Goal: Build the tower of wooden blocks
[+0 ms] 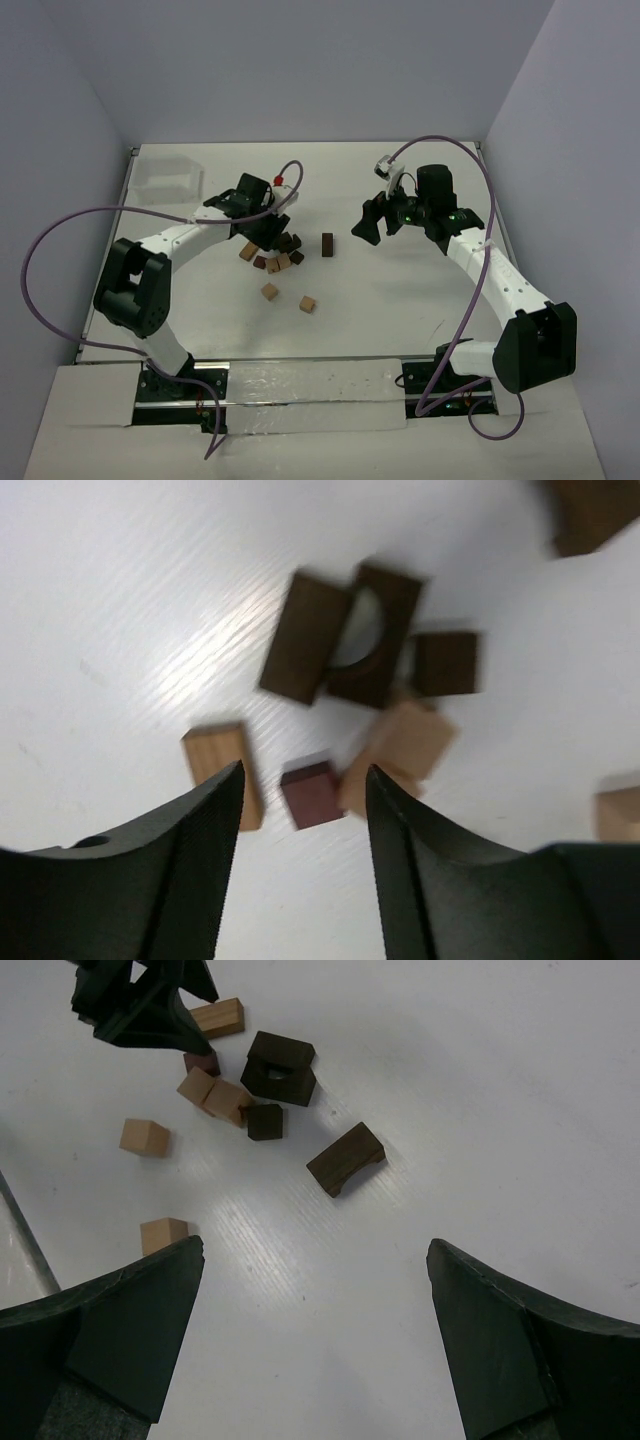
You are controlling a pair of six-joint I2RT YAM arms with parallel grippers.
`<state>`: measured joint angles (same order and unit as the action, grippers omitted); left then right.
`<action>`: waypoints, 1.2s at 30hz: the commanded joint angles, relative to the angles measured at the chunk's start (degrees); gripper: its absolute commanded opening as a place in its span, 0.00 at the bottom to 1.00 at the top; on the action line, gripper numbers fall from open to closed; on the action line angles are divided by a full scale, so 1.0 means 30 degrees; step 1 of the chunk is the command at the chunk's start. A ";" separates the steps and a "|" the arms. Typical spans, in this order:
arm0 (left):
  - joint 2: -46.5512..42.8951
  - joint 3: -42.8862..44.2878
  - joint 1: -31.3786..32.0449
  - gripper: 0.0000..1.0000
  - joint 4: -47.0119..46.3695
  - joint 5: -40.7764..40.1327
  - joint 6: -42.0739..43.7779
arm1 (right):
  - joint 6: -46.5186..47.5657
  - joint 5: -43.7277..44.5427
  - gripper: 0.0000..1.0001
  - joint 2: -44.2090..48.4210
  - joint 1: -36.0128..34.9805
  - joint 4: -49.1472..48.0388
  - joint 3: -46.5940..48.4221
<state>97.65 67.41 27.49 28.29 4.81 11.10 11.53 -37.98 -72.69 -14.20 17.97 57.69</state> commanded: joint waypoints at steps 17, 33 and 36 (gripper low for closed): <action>0.3291 0.3715 0.2146 0.45 -0.0715 0.2511 0.2012 | 0.1058 0.0806 1.00 0.1037 0.0162 -0.0127 -0.0659; 0.4673 0.3740 0.2268 0.20 -0.0894 0.1708 0.2544 | 0.1739 0.1038 1.00 0.1660 0.0513 0.0133 -0.0885; 0.4276 0.3742 0.2233 0.04 -0.0722 0.1817 0.2195 | 0.1944 0.1316 1.00 0.1867 0.0513 0.0154 -0.0760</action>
<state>111.68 76.99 33.85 27.06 10.02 17.91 15.88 -35.17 -69.54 -13.08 18.68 55.68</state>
